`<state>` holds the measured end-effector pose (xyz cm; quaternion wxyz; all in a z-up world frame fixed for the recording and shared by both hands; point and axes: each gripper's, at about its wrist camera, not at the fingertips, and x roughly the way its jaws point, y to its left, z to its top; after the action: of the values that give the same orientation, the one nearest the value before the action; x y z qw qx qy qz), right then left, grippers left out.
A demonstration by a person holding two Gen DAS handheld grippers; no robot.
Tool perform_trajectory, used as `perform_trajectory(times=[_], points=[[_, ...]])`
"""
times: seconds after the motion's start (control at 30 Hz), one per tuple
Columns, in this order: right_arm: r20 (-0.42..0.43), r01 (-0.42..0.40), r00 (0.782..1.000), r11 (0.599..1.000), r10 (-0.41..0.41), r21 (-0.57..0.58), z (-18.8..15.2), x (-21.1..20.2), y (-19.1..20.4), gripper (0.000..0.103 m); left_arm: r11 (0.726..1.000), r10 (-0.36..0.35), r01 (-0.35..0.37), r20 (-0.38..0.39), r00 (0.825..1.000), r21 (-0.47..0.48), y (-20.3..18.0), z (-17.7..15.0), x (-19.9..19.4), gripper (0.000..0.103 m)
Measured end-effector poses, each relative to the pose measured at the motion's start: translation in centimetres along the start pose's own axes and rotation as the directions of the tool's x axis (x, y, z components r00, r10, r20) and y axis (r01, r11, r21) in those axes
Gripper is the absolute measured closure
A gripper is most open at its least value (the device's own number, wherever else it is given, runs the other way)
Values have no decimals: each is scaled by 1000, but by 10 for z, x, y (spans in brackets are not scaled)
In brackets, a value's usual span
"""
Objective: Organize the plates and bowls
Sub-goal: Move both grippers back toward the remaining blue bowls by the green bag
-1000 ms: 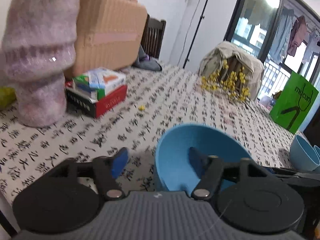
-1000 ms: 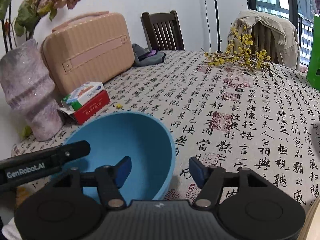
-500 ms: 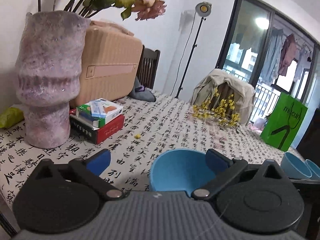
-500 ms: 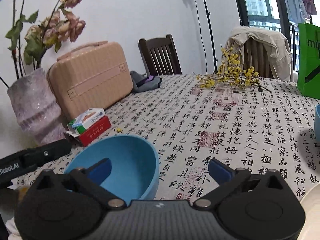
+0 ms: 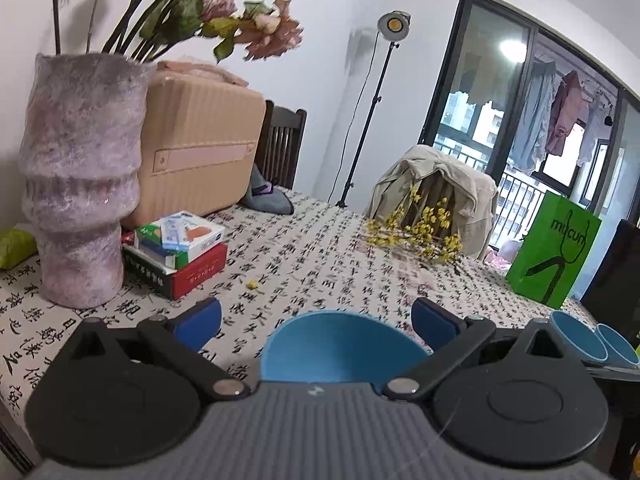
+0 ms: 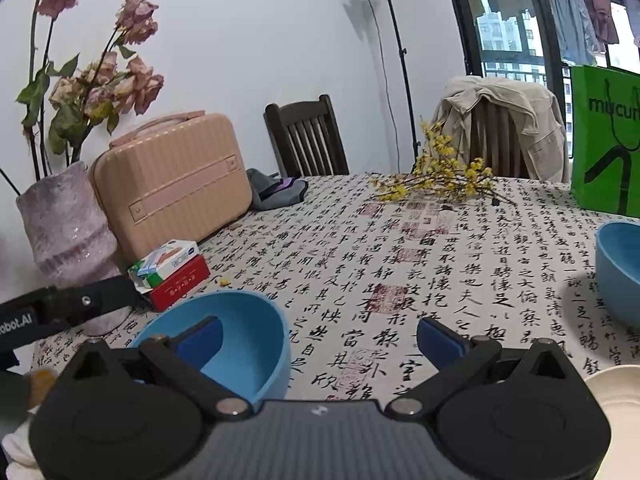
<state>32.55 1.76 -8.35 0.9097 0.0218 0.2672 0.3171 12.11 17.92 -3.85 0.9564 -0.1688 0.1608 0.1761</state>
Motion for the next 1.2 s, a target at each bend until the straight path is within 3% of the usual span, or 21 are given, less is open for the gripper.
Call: perform_trajectory(times=[0.47, 1.2], points=[[67, 45, 997, 998, -48, 34, 6, -40, -39, 0, 1000, -12, 11, 45, 999, 29, -33, 5, -13, 0], [144, 160, 974, 981, -175, 115, 12, -94, -127, 0, 989, -107, 103, 30, 994, 107, -114, 5, -5, 0]])
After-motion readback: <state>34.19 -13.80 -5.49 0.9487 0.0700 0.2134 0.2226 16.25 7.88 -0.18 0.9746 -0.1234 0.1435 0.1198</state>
